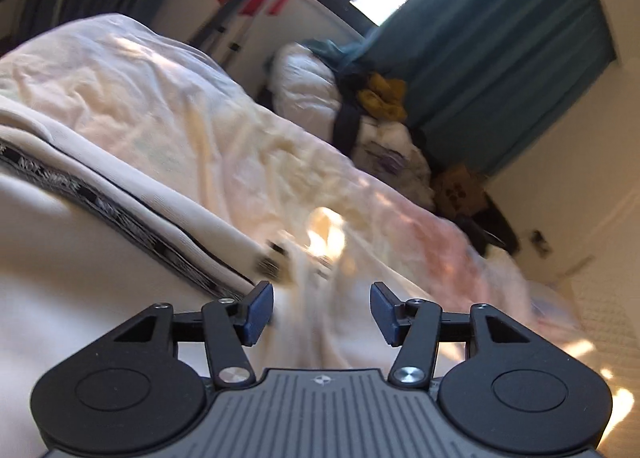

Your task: Fold clothes

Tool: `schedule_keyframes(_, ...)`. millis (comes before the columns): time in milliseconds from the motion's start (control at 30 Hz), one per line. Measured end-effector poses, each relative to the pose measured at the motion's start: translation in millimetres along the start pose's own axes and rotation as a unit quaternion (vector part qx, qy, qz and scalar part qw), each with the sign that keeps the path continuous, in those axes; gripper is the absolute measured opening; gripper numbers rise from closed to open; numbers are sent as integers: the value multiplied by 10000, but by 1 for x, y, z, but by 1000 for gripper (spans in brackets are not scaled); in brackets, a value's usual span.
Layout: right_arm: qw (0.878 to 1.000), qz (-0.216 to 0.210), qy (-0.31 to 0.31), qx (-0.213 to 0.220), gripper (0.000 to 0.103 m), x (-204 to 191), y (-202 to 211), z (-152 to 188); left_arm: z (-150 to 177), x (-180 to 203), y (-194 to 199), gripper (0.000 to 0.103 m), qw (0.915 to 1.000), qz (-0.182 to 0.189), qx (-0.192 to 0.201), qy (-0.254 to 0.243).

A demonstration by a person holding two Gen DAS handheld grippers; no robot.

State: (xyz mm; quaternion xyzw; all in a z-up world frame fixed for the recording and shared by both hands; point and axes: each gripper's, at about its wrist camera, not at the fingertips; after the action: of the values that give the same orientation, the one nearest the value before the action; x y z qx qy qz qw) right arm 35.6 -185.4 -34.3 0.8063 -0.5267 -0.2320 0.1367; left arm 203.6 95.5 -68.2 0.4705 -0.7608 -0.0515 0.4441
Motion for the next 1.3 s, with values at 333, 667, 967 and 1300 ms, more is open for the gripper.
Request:
schedule_keyframes(333, 9659, 1623, -2010, -178, 42, 117, 14, -7, 61, 62, -8, 60, 9811, -139, -1024, -1639)
schedule_keyframes(667, 9461, 1648, -2752, -450, 42, 148, -7, 15, 82, 63, -29, 55, 9577, -283, -1098, -2645)
schedule_keyframes(967, 9458, 1739, -2709, -437, 45, 146, -11, 11, 82, 62, -37, 11, 9568, -325, -897, -2745)
schedule_keyframes(1300, 9482, 1786, -2614, -251, 47, 148, -11, 9, 50, 56, 41, 6, 9937, 732, -75, -843)
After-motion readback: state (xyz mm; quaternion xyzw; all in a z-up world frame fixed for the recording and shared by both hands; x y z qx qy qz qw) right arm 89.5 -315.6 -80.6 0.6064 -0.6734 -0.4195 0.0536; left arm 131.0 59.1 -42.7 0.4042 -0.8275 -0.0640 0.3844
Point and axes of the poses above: each gripper's, at about its wrist camera, not at the fingertips, and y roughly against the way its jaws point, x to its right, z to its underside, and after that the axes turned 1 degree about z, right-handed
